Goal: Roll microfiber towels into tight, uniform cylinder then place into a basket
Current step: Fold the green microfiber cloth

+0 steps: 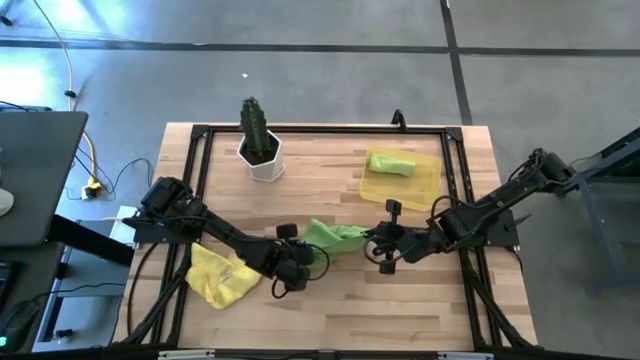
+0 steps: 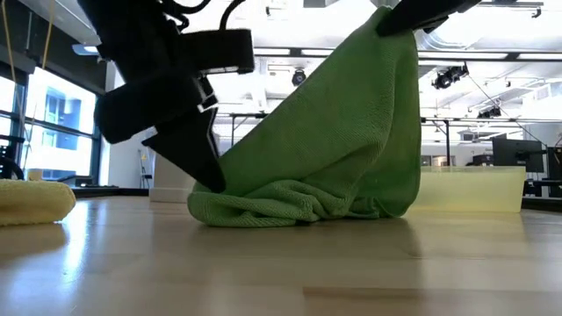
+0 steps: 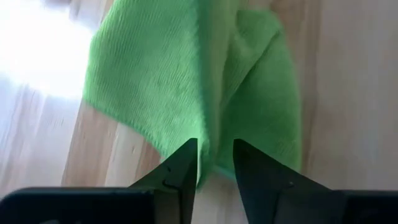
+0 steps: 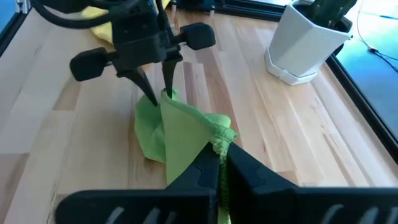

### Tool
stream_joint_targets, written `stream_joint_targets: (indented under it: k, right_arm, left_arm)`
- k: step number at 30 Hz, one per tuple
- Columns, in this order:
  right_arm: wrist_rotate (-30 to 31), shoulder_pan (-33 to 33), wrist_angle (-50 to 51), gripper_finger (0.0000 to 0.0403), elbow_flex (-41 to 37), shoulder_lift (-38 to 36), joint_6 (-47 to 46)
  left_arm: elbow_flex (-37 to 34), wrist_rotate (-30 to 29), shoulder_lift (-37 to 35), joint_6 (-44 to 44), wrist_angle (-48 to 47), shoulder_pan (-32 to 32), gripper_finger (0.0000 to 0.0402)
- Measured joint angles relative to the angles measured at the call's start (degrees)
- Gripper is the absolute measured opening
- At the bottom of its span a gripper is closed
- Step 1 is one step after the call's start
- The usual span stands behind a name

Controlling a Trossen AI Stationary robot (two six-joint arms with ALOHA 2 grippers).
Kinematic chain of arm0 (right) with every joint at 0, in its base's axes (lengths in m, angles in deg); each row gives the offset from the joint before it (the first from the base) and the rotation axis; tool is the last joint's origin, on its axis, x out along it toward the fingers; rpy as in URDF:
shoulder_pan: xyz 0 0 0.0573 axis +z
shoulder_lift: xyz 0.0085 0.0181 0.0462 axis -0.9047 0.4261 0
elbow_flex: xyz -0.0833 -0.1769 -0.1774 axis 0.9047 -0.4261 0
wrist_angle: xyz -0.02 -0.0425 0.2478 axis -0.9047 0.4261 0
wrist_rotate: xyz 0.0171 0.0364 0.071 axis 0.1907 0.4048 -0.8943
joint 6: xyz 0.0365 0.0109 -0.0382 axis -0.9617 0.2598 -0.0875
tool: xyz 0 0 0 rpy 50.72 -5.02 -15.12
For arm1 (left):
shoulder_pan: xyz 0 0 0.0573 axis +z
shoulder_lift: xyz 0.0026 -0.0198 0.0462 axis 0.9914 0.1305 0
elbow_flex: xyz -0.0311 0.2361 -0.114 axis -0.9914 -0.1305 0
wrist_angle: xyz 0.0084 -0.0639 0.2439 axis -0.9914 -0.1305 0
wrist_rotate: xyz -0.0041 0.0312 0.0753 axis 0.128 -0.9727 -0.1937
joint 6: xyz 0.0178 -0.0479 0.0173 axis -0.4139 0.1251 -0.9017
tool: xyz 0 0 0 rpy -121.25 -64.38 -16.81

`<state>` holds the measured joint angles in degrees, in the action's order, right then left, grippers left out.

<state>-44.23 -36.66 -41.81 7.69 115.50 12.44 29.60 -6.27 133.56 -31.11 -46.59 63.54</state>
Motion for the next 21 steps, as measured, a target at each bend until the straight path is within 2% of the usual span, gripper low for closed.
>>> stream_joint_targets:
  k: [6, 10, 13, 17, 21]
  right_arm:
    - [0.0, 0.0, 0.1, 0.0000, 0.0, 0.0, 0.5]
    - [0.0, 0.0, 0.1, 0.0000, 0.0, 0.0, 0.7]
    - [0.0, 0.0, -0.2, 0.0000, 0.0, 0.0, 2.1]
    - [1.5, 0.0, -4.3, 0.0000, 0.0, -0.4, 8.3]
    - [7.6, -0.1, -7.9, 0.0000, 0.0, -2.8, 19.0]
  left_arm:
    - [0.0, -0.1, 0.0, 2.2, -2.1, 0.0, 0.0054]
    - [0.8, -1.5, 0.0, 2.1, -3.4, 0.0, 0.0013]
    - [3.1, -2.1, 0.0, 1.8, -6.8, 0.0, 0.0006]
    - [9.9, -5.7, 0.0, 1.6, -18.4, 0.0, 0.0002]
    - [18.9, -9.8, 0.0, 1.6, -33.0, 0.0, 0.0002]
